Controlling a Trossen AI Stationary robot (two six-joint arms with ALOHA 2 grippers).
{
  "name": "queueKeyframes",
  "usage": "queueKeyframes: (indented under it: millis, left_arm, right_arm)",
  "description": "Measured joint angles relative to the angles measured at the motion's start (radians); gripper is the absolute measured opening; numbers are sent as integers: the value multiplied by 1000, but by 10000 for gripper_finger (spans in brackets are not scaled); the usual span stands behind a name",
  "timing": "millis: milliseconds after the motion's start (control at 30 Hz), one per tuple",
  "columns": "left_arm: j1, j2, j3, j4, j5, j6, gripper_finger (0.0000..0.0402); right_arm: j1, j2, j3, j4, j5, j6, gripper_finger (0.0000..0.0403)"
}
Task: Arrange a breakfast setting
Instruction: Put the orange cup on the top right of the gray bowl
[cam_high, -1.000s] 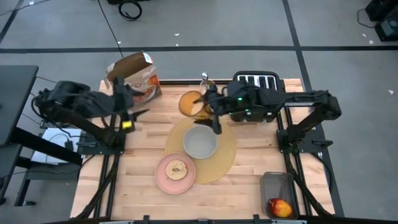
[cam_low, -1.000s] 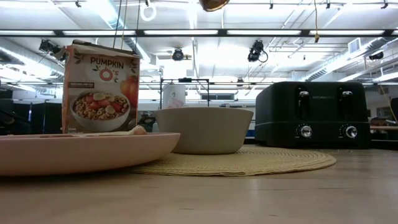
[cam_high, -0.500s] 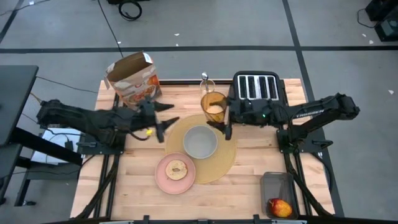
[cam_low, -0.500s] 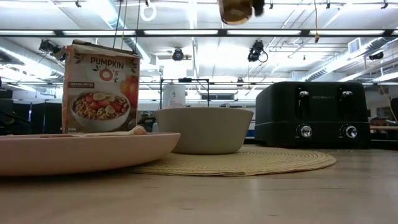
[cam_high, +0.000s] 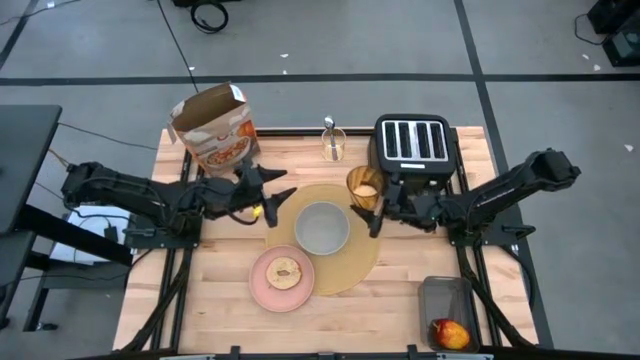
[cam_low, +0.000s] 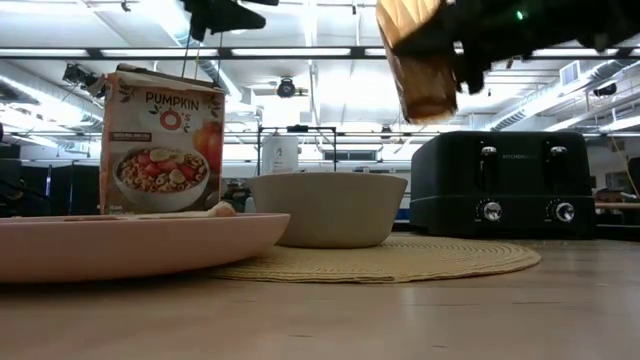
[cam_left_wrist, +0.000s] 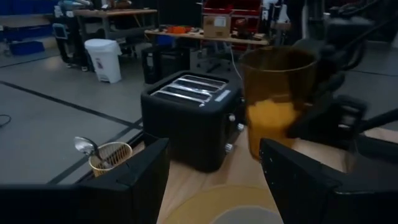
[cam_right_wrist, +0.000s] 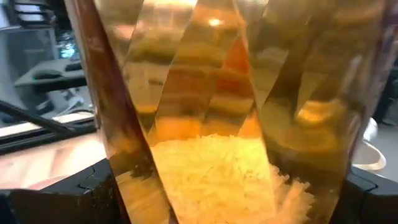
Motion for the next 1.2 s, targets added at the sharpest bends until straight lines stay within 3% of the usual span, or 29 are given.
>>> queueKeyframes:
  millis: [167, 367, 667, 1200]
  left_arm:
    - [-33, 0, 0, -14, 1, -25, 252]
    - [-85, 0, 1, -46, 1, -65, 252]
    - [-135, 0, 1, -67, -7, -80, 252]
    - [-143, 1, 1, -95, -9, -71, 252]
  right_arm:
    - [3, 64, -92, 134, 67, 27, 360]
    - [12, 192, -100, 229, 87, 72, 360]
    - [20, 457, -99, 544, 277, 122, 360]
    - [-85, 810, 55, 741, 353, 72, 360]
